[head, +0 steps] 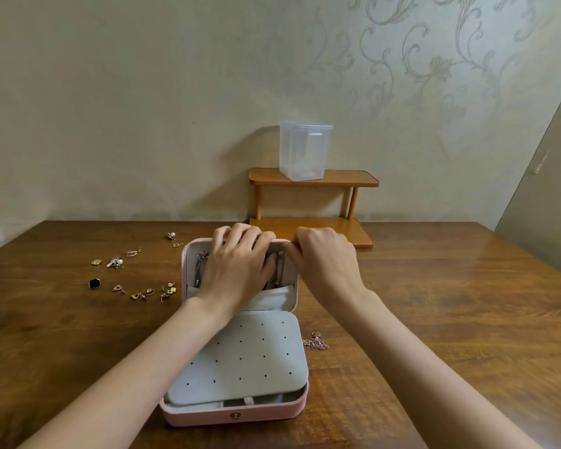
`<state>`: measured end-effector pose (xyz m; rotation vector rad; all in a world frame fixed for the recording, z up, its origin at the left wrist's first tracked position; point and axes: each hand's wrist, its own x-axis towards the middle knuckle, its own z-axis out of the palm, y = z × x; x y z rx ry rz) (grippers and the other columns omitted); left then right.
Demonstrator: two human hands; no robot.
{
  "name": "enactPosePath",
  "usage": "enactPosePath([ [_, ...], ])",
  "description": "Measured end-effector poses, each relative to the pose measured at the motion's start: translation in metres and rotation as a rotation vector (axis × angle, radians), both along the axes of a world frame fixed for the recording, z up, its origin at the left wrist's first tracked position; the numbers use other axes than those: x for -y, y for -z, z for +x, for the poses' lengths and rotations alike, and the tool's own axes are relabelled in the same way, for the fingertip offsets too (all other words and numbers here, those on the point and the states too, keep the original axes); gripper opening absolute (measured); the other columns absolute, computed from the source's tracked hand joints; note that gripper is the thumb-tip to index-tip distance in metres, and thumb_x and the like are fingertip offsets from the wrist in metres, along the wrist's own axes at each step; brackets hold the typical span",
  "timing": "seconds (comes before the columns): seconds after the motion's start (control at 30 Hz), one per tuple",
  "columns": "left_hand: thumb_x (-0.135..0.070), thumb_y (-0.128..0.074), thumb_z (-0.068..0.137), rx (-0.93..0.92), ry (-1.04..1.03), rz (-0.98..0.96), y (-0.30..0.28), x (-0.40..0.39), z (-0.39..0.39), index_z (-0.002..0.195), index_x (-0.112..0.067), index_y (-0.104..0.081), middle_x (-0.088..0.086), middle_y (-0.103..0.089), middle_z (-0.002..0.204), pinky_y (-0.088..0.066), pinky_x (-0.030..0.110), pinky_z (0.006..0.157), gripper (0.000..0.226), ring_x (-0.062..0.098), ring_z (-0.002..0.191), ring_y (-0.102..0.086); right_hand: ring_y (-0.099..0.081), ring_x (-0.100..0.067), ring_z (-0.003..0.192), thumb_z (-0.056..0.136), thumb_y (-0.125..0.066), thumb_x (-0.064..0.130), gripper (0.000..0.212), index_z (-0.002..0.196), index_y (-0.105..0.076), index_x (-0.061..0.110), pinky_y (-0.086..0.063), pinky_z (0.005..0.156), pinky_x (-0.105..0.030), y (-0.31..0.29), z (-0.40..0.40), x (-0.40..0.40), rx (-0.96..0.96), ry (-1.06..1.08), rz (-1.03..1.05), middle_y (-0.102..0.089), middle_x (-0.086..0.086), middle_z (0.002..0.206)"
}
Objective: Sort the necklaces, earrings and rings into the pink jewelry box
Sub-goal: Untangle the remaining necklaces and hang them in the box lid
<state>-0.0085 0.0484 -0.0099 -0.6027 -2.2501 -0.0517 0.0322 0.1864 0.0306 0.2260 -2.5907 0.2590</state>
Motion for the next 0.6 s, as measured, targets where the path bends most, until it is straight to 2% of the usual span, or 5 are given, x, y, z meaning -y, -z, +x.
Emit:
enactPosePath([
  [0.13, -0.034, -0.041, 0.086, 0.068, 0.006, 0.015, -0.005, 0.001, 0.001, 0.093, -0.016, -0.067, 0.000, -0.068, 0.087, -0.044, 0.036, 0.074, 0.032, 0.025, 0.085, -0.062, -0.049, -0.021, 0.064, 0.098, -0.042, 0.025, 0.028, 0.084, -0.059, 0.008, -0.034, 0.056, -0.027, -0.005, 0.001, 0.000, 0.037, 0.048, 0.013, -0.052, -0.003, 0.074],
  [0.27, -0.024, -0.069, 0.080, 0.099, 0.044, 0.092, -0.006, 0.001, -0.001, 0.093, -0.014, -0.067, 0.002, -0.069, 0.089, -0.045, 0.038, 0.074, 0.017, 0.027, 0.086, -0.062, -0.058, -0.024, 0.072, 0.096, -0.048, 0.026, 0.024, 0.088, -0.062, 0.008, -0.047, 0.062, -0.031, -0.004, 0.001, -0.002, 0.100, 0.074, -0.017, -0.057, -0.006, 0.079],
  [0.37, -0.033, -0.056, 0.090, 0.222, 0.035, 0.097, -0.015, -0.002, 0.001, 0.108, -0.019, -0.061, -0.003, -0.064, 0.107, -0.034, 0.036, 0.089, 0.023, 0.023, 0.105, -0.054, -0.060, -0.025, 0.075, 0.090, -0.058, 0.031, 0.025, 0.089, -0.064, 0.007, -0.050, 0.066, -0.032, -0.005, 0.001, -0.009, 0.229, 0.084, -0.064, -0.056, -0.005, 0.077],
  [0.47, -0.040, -0.047, 0.093, 0.268, 0.026, 0.110, -0.017, -0.003, -0.004, 0.114, -0.024, -0.055, -0.007, -0.059, 0.116, -0.027, 0.032, 0.093, 0.027, 0.016, 0.113, -0.046, -0.060, -0.024, 0.077, 0.087, -0.064, 0.024, 0.020, 0.092, -0.068, 0.006, -0.049, 0.065, -0.030, -0.011, 0.002, -0.021, 0.294, 0.077, -0.076, -0.059, -0.006, 0.078],
  [0.6, -0.040, -0.048, 0.093, 0.304, 0.037, 0.118, -0.019, -0.002, -0.004, 0.114, -0.024, -0.055, -0.007, -0.059, 0.116, -0.027, 0.032, 0.091, 0.027, 0.017, 0.112, -0.045, -0.057, -0.009, 0.049, 0.084, -0.067, 0.019, 0.014, 0.082, -0.069, 0.005, -0.046, 0.046, -0.015, -0.016, 0.004, -0.020, 0.373, -0.044, -0.327, -0.064, -0.004, 0.068],
])
